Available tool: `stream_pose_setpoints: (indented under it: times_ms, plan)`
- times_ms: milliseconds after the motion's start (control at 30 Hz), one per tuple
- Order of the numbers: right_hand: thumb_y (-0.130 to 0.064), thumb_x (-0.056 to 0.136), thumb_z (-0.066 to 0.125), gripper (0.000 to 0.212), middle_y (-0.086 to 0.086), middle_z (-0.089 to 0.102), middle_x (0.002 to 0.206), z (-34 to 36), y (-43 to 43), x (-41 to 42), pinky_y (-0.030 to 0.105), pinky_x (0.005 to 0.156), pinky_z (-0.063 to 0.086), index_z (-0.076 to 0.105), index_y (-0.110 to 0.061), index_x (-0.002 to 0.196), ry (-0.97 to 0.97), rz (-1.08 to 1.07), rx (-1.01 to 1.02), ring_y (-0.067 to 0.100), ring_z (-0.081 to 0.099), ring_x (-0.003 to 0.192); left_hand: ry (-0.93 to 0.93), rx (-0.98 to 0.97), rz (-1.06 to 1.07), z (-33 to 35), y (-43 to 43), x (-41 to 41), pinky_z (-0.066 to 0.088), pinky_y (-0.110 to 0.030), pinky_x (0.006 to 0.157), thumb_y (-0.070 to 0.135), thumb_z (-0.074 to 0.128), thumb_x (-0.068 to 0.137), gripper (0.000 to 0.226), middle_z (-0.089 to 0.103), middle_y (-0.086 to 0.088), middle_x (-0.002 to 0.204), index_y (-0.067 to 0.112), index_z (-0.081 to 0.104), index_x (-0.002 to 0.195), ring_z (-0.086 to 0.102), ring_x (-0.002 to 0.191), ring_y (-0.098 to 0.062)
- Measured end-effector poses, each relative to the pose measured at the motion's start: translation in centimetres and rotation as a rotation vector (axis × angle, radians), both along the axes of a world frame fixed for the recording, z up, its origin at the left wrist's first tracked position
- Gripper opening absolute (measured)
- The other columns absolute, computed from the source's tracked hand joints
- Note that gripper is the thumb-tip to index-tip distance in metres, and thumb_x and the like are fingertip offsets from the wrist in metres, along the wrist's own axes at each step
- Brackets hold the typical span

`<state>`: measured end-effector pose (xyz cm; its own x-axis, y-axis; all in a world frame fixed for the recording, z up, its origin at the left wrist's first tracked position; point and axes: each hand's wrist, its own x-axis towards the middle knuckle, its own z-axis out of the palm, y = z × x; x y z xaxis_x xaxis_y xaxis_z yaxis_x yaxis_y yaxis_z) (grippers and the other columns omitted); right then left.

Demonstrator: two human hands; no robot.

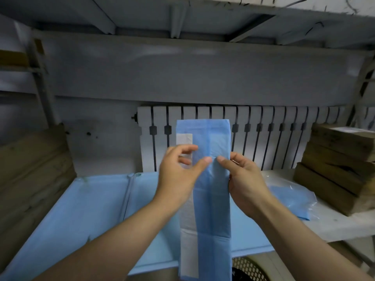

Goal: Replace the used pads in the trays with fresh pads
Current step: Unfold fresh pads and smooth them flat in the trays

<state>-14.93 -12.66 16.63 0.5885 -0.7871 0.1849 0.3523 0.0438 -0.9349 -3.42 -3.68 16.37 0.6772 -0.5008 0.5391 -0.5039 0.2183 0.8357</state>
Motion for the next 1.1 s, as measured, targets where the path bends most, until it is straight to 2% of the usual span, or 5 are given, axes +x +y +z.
stream_pose_setpoints:
  times_ms: [333,567,700,867,1100]
  plan:
    - [-0.013,0.096,0.055,0.024,0.018,0.071,0.108,0.3,0.6,-0.9,0.048,0.092,0.053,0.064,-0.003,0.115,0.033,0.12,-0.062,0.035,0.068,0.101,0.132,-0.012,0.004,-0.2,-0.7,-1.4,0.052,-0.012,0.065,0.03,0.077,0.079,0.024,0.07,0.011,0.085,0.017,0.071,0.099,0.064,0.076,0.004]
    - [-0.01,0.096,0.055,0.019,0.017,0.072,0.103,-0.1,0.0,-0.8,0.049,0.089,0.054,0.067,-0.003,0.109,0.07,0.0,-0.016,0.032,0.069,0.092,0.197,0.009,-0.016,-0.8,-0.8,0.6,0.059,-0.046,0.075,0.021,0.065,0.089,0.016,0.073,0.0,0.075,0.018,0.073,0.076,0.069,0.074,-0.025]
    - [-0.006,0.095,0.055,0.015,0.019,0.072,0.103,-0.2,-1.3,-1.2,0.049,0.089,0.054,0.068,-0.001,0.102,0.063,-0.118,0.048,0.032,0.068,0.088,0.373,-0.02,0.022,-0.4,0.3,3.2,0.059,-0.03,0.064,0.016,0.059,0.093,0.016,0.067,-0.007,0.076,0.012,0.068,0.081,0.061,0.072,-0.019]
    - [-0.002,0.093,0.056,0.013,0.014,0.074,0.088,-0.5,-2.5,-1.5,0.044,0.082,0.055,0.069,-0.005,0.09,0.079,-0.197,0.069,0.027,0.068,0.076,0.435,0.019,0.065,-1.2,1.7,7.4,0.054,-0.048,0.078,0.027,0.061,0.088,0.019,0.066,-0.016,0.085,0.01,0.067,0.08,0.06,0.079,-0.028]
    - [-0.003,0.092,0.056,0.015,0.014,0.073,0.092,-1.0,-2.7,-0.7,0.039,0.076,0.054,0.067,0.001,0.102,0.128,-0.161,0.072,0.026,0.067,0.078,0.551,0.118,-0.309,-0.5,2.6,7.3,0.053,-0.031,0.062,0.039,0.051,0.096,0.034,0.073,-0.008,0.083,0.011,0.069,0.093,0.067,0.069,-0.021]
